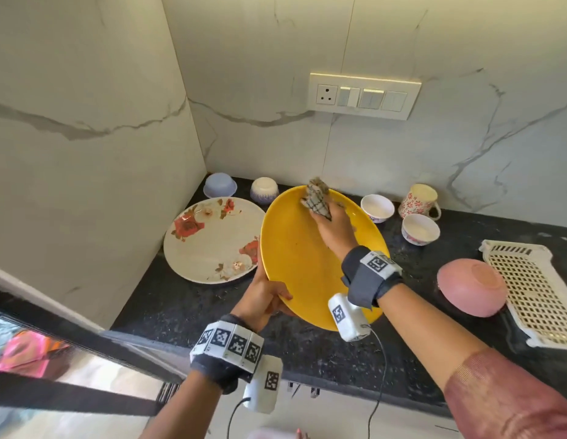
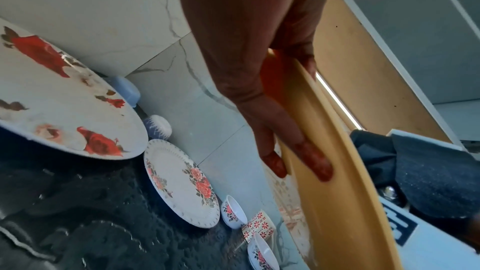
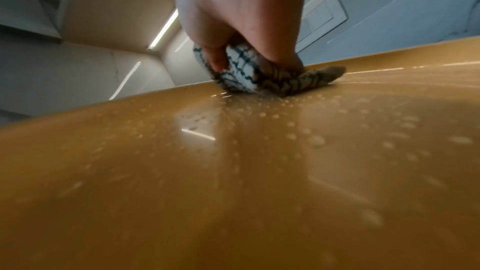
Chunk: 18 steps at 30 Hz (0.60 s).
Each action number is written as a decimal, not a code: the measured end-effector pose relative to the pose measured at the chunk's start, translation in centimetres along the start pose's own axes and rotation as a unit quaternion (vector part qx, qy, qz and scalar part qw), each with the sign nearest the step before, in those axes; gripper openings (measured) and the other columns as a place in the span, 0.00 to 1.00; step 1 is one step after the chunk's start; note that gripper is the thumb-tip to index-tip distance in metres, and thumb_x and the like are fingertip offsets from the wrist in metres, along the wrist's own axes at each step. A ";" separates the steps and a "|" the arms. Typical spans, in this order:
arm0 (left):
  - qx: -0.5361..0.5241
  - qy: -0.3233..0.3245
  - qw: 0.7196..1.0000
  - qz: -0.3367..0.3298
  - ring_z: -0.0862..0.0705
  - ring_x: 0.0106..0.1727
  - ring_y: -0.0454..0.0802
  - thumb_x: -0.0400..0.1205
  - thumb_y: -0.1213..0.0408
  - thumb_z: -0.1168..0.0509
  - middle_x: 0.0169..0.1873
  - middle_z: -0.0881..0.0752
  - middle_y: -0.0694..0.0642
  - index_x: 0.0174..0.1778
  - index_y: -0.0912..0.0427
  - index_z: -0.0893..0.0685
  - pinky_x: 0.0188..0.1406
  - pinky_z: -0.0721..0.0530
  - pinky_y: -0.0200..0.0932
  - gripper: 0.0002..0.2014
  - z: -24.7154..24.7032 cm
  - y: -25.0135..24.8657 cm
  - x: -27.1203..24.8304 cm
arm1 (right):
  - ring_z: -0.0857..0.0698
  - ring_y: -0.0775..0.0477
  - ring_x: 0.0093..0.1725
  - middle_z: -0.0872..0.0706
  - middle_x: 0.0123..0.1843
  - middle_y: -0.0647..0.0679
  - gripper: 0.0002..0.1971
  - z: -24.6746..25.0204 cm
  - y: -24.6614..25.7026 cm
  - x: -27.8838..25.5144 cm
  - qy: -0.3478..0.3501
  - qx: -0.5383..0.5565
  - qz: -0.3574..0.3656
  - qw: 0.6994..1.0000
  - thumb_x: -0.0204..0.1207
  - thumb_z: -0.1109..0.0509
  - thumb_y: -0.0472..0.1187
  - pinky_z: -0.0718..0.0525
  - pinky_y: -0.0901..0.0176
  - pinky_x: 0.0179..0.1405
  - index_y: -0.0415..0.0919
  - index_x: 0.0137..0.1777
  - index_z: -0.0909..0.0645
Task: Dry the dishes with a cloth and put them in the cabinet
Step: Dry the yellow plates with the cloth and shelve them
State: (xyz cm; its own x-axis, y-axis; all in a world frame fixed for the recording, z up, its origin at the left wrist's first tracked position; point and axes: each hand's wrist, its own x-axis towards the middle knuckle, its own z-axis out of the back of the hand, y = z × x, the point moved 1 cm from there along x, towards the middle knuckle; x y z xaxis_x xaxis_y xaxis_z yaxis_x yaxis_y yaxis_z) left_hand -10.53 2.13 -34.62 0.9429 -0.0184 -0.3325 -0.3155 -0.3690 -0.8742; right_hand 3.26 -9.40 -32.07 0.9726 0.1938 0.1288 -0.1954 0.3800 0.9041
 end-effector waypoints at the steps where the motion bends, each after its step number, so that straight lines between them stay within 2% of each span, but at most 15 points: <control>1: 0.005 0.003 1.000 -0.003 0.13 0.40 0.60 0.73 0.91 0.49 0.57 0.19 0.54 0.73 0.33 0.45 0.20 0.14 0.50 0.47 0.0 -0.3 0.0 | 0.25 0.44 0.68 0.22 0.70 0.41 0.20 -0.4 0.3 -0.2 0.026 0.002 0.007 1.000 0.81 0.36 0.38 0.34 0.72 0.54 0.37 0.72 0.28; 4: 0.019 0.013 1.000 -0.011 0.14 0.46 0.62 0.73 0.91 0.48 0.60 0.19 0.56 0.76 0.34 0.49 0.22 0.13 0.52 0.49 0.0 -1.0 0.3 | 0.27 0.43 0.71 0.24 0.71 0.41 0.22 -1.3 1.4 -1.0 0.112 0.017 0.032 0.993 0.79 0.34 0.36 0.31 0.56 0.70 0.41 0.74 0.29; 7: 0.033 0.015 0.999 -0.025 0.13 0.46 0.61 0.73 0.91 0.48 0.61 0.21 0.55 0.77 0.32 0.51 0.26 0.12 0.58 0.51 0.4 -1.7 0.6 | 0.29 0.42 0.74 0.25 0.74 0.41 0.25 -2.1 1.4 -1.8 0.200 0.033 0.034 0.979 0.76 0.33 0.33 0.33 0.46 0.76 0.43 0.74 0.29; 9: 0.039 0.012 0.999 -0.035 0.15 0.51 0.62 0.72 0.91 0.48 0.65 0.23 0.55 0.77 0.31 0.51 0.28 0.13 0.61 0.52 1.0 -2.2 0.8 | 0.33 0.42 0.78 0.28 0.76 0.42 0.28 -2.3 1.3 -2.4 0.249 0.036 0.043 0.967 0.72 0.34 0.34 0.37 0.41 0.78 0.43 0.74 0.28; 11: 0.032 0.008 0.999 -0.040 0.16 0.54 0.62 0.71 0.91 0.46 0.66 0.24 0.56 0.78 0.34 0.49 0.29 0.13 0.62 0.51 1.7 -2.4 1.0 | 0.36 0.45 0.79 0.29 0.77 0.43 0.26 -2.4 1.1 -3.1 0.287 0.041 0.068 0.955 0.73 0.36 0.31 0.40 0.45 0.80 0.40 0.73 0.26; 14: 0.008 0.002 0.999 -0.047 0.13 0.52 0.60 0.65 0.86 0.39 0.62 0.19 0.61 0.76 0.46 0.40 0.30 0.13 0.62 0.46 2.6 -3.0 1.1 | 0.36 0.59 0.77 0.28 0.76 0.42 0.25 -1.9 1.1 -4.0 0.329 0.054 0.074 0.940 0.74 0.42 0.18 0.42 0.71 0.77 0.33 0.68 0.23; 15: 0.000 0.004 0.999 -0.050 0.12 0.51 0.61 0.61 0.84 0.38 0.61 0.18 0.65 0.76 0.51 0.38 0.31 0.14 0.64 0.46 2.8 -3.1 1.1 | 0.36 0.63 0.76 0.27 0.75 0.41 0.26 -1.7 1.1 -4.3 0.345 0.059 0.074 0.934 0.72 0.43 0.15 0.42 0.74 0.76 0.32 0.67 0.22; 16: -0.011 0.008 0.999 -0.052 0.12 0.50 0.63 0.59 0.84 0.38 0.61 0.18 0.68 0.75 0.54 0.37 0.32 0.14 0.66 0.46 3.0 -3.2 1.1 | 0.36 0.64 0.75 0.26 0.74 0.41 0.27 -1.5 0.9 -4.5 0.356 0.058 0.072 0.930 0.70 0.44 0.14 0.42 0.72 0.77 0.31 0.66 0.22; 18: -0.041 0.015 0.997 -0.058 0.13 0.50 0.65 0.58 0.85 0.39 0.60 0.18 0.67 0.74 0.51 0.35 0.30 0.13 0.65 0.46 3.2 -3.1 0.9 | 0.36 0.63 0.76 0.26 0.74 0.44 0.28 -1.2 0.5 -4.6 0.362 0.041 0.075 0.928 0.70 0.44 0.14 0.45 0.67 0.80 0.34 0.66 0.21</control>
State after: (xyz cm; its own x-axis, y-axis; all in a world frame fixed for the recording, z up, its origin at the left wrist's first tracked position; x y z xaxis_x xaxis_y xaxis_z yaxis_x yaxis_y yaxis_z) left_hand -9.02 6.25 -33.40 0.9757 0.0026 -0.2190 -0.1949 -0.4457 -0.8737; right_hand -1.48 -9.01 -32.67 0.5897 0.8072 -0.0248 -0.2827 0.2351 0.9299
